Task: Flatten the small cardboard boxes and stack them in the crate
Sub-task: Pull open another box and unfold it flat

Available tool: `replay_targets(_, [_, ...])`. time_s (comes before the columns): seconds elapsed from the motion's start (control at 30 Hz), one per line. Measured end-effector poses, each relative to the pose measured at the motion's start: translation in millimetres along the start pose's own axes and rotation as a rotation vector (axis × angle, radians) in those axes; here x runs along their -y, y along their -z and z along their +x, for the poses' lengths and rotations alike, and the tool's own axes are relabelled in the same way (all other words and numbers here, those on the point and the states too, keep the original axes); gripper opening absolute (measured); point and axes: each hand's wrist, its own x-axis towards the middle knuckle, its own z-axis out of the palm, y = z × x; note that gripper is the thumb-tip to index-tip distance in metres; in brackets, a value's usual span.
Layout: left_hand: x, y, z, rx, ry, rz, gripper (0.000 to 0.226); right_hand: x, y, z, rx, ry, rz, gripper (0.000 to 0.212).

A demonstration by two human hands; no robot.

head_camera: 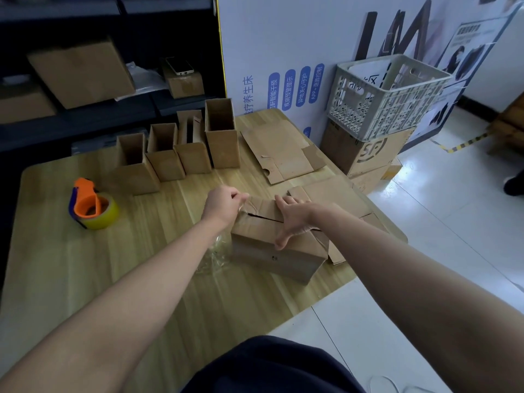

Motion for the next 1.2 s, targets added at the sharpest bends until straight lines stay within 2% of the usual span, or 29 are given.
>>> replay_targets(0.07, [-0.3,0.8,-5.1,0.106,0.035,0.013,0.033,3.7,-2.8,1.7,0.001,0.002,-0.029,0.146])
replay_targets(0.13, [-1.0,-1.4,-11.1,0.171,0.059,0.113,0.061,8.9,-6.0,3.4,-0.016,0.010,-0.071,0.149])
replay_targets(0.17, [0.2,-1.5,-11.9,0.170,0.064,0.149,0.067,11.8,-6.5,4.2,-0.032,0.020,-0.094,0.148])
replay_targets(0.33, [10.2,13.2,-2.1,0.123,0.055,0.011,0.036,20.9,5.5,4.6,-0.085,0.082,-0.122,0.129])
replay_targets(0.43, [13.9,20.1,5.1,0.000,0.070,-0.211,0.018,20.5,25.4,1.4,-0.089,0.080,-0.087,0.133])
replay_targets(0.6, [12.7,18.7,18.4,-0.138,0.173,-0.581,0.016,7.8,45.1,-5.2,-0.221,0.088,-0.072,0.126])
replay_targets(0.7, [29.9,22.3,23.7,-0.226,0.317,-0.672,0.017,-13.7,49.9,-11.3,-0.294,0.038,-0.061,0.121])
replay_targets(0.87, [53.2,19.1,26.6,-0.327,0.400,-0.651,0.020,-30.7,54.0,-14.6,-0.363,0.003,0.042,0.124])
replay_targets(1.03, [75.6,39.5,30.3,-0.656,0.535,-0.450,0.013,-41.5,58.1,-14.4,-0.455,-0.062,-0.035,0.126])
replay_targets(1.13, [85.0,46.2,25.0,-0.657,0.384,-0.244,0.006,-46.5,55.3,-13.6,-0.475,-0.118,-0.162,0.126])
replay_targets(1.2, [82.7,36.3,19.7,-0.571,0.195,-0.120,0.019,-38.4,50.7,-8.3,-0.481,-0.102,-0.172,0.126])
